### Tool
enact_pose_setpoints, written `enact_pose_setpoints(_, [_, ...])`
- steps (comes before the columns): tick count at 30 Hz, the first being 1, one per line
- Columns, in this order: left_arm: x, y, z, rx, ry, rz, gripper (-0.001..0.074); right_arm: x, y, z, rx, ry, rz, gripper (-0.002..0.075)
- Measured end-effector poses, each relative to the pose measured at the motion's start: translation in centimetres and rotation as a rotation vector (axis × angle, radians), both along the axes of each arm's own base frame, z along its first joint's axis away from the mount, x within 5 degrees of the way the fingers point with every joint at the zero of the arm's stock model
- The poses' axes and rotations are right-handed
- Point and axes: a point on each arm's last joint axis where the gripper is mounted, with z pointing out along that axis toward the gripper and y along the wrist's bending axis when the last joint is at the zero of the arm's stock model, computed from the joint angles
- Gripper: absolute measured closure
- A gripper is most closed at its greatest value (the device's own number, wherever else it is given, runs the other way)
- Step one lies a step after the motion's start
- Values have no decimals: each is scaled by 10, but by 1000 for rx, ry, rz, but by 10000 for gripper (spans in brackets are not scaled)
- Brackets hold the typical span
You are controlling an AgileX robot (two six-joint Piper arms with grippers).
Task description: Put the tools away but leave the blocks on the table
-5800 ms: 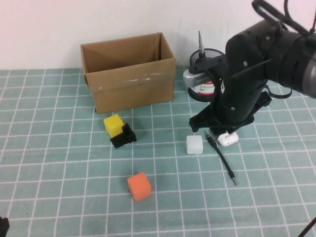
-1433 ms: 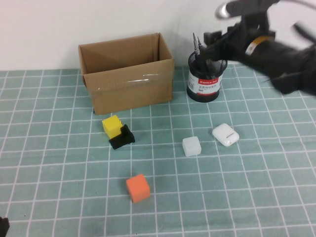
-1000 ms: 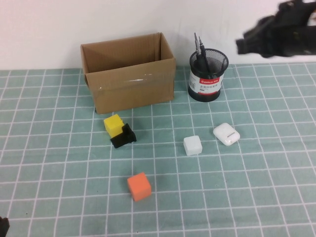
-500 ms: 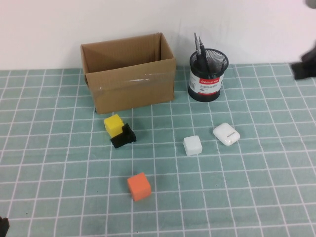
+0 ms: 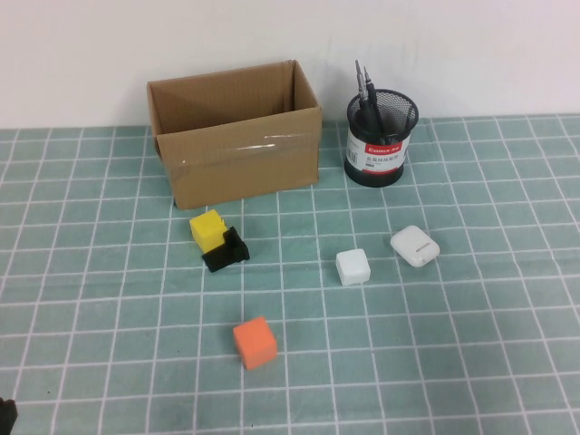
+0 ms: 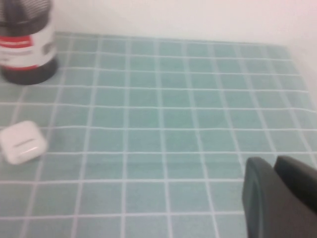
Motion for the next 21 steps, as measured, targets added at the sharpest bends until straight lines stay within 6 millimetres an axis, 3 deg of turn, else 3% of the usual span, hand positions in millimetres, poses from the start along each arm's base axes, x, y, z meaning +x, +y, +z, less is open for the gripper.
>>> enact_pose_setpoints(6, [0,0,0,0,0,0,738,-36,-1,-58,28,-134,-42,732])
enact_pose_setpoints(13, [0,0,0,0,0,0,738,-56,-3,-69,68,-69,-84,732])
enact_pose_setpoints(21, [0,0,0,0,0,0,738,-58,-4,-81,79,58,-98,732])
